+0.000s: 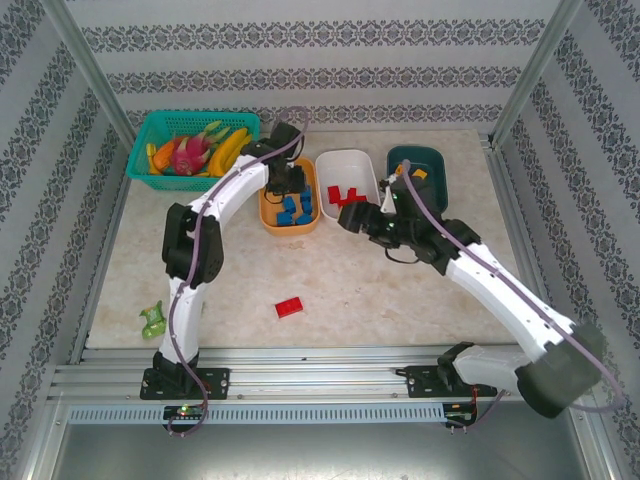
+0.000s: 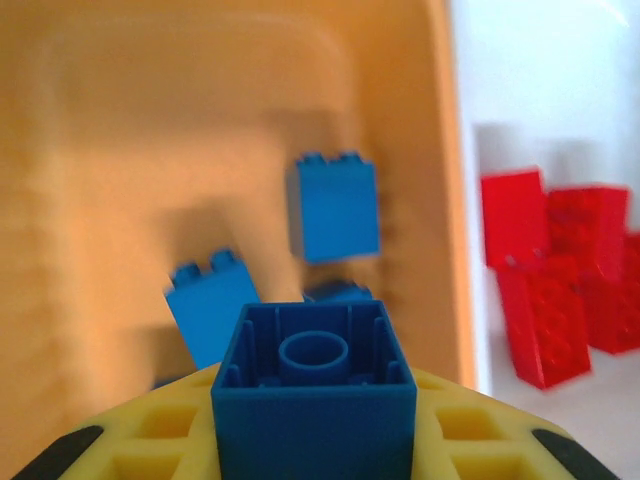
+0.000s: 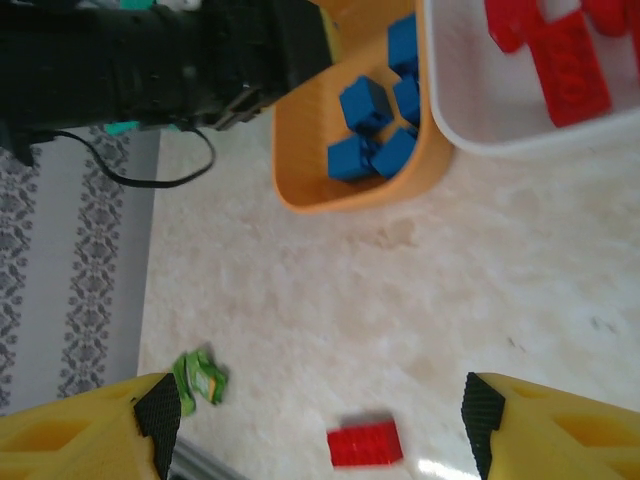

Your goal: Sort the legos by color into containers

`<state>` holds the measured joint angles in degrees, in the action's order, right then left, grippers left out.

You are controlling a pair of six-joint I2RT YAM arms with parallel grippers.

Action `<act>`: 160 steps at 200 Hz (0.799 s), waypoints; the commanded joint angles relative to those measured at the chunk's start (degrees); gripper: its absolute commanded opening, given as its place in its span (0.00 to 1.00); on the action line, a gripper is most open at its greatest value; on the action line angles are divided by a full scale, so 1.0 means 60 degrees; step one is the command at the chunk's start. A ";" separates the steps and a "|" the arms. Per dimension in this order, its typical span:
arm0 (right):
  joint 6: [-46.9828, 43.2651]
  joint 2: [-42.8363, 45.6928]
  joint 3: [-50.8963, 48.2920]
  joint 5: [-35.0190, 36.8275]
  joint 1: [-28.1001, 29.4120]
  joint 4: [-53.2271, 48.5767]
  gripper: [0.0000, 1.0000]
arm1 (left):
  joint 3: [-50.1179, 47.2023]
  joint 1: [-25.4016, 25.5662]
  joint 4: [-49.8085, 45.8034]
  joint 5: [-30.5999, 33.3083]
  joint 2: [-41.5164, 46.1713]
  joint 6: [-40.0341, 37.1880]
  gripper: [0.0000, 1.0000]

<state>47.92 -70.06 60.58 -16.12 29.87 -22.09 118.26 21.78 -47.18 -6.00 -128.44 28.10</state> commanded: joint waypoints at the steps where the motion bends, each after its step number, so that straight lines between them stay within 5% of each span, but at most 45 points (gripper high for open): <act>1: 0.0174 -0.0671 0.0142 0.0063 0.0115 0.2118 0.77 | 0.1224 -0.0272 -0.0312 -0.0165 -0.0818 -0.0301 0.32; 70: 0.0158 -0.1711 0.0972 0.0156 0.0264 0.2005 0.77 | 0.3202 -0.0735 -0.0925 -0.0288 -0.2763 0.0099 0.33; 118: 0.0079 -0.1827 0.1061 0.0225 0.0266 0.1856 0.77 | 0.3215 -0.0818 -0.1046 -0.0815 -0.2939 0.0447 0.55; 160: -0.0361 -0.1807 0.1297 0.0397 0.0296 0.1212 0.77 | 0.3239 -0.0826 -0.1076 -0.0963 -0.2405 0.0554 0.63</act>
<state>48.01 -80.93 65.63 -15.70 31.03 -12.10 135.57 17.47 -51.27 -10.31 -145.60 30.37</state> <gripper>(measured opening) 0.770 0.612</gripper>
